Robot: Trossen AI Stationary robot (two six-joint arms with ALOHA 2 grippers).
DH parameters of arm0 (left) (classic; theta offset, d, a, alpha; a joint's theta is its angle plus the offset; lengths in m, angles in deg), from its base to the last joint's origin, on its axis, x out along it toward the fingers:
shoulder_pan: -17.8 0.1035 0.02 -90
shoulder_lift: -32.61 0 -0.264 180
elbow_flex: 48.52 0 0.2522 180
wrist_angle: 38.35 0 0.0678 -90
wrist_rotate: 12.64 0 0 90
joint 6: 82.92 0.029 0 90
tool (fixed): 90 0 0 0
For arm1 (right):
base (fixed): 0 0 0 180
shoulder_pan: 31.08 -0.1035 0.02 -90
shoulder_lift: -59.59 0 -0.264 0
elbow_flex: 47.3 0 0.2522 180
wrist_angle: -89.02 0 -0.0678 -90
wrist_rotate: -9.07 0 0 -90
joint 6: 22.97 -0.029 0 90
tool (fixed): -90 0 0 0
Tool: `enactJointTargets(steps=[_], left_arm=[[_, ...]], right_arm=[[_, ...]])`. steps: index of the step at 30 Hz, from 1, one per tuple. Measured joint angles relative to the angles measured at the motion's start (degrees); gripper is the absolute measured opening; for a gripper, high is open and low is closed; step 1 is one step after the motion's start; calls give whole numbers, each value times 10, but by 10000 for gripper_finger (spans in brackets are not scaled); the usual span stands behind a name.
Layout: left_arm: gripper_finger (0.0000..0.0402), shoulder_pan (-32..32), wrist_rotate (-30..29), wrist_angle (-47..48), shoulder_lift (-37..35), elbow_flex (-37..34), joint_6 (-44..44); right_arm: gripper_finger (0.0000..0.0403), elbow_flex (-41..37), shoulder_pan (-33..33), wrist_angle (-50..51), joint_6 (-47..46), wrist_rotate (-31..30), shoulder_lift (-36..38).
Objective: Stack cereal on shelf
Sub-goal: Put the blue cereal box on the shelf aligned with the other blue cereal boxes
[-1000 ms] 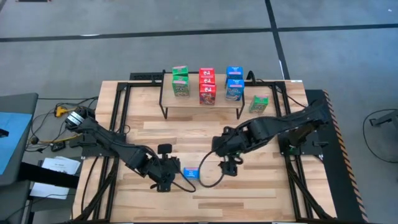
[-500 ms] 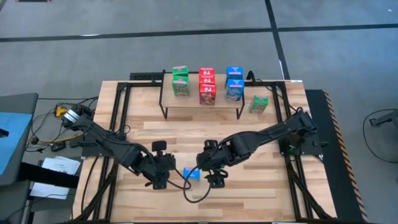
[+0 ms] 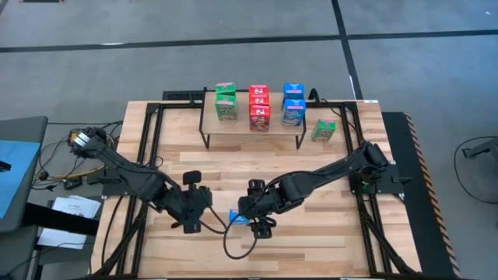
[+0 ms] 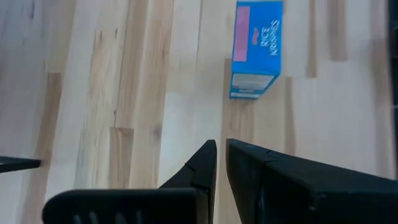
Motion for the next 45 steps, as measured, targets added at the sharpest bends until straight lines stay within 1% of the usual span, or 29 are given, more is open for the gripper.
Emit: enactJointTargets(steps=[4, 10, 14, 17, 19, 21, 28, 35, 45], left_arm=[[25, 0, -2, 0, -34, 0, -7], [25, 0, -2, 0, -71, 0, -20], [25, 0, -2, 0, -82, 0, -21], [25, 0, -2, 0, -83, 0, -21], [25, 0, -2, 0, -82, 0, -21], [25, 0, -1, 0, -80, 0, -21], [25, 0, -1, 0, -80, 0, -22], [25, 0, -1, 0, -80, 0, -22], [25, 0, -1, 0, -80, 0, -20]], right_arm=[[359, 0, -4, -7, -1, -36, 0], [359, 0, -10, -26, -1, -36, 0], [359, -1, -12, -31, -2, -51, -15], [359, 1, -15, -43, -2, -54, -30], [359, -1, -15, -31, -2, -63, -36], [359, 1, -15, -57, -2, -63, -46], [359, -1, -15, -49, -2, -64, -57], [358, 0, -13, -50, -14, -72, -57], [341, 0, -10, -38, -17, -77, -56]])
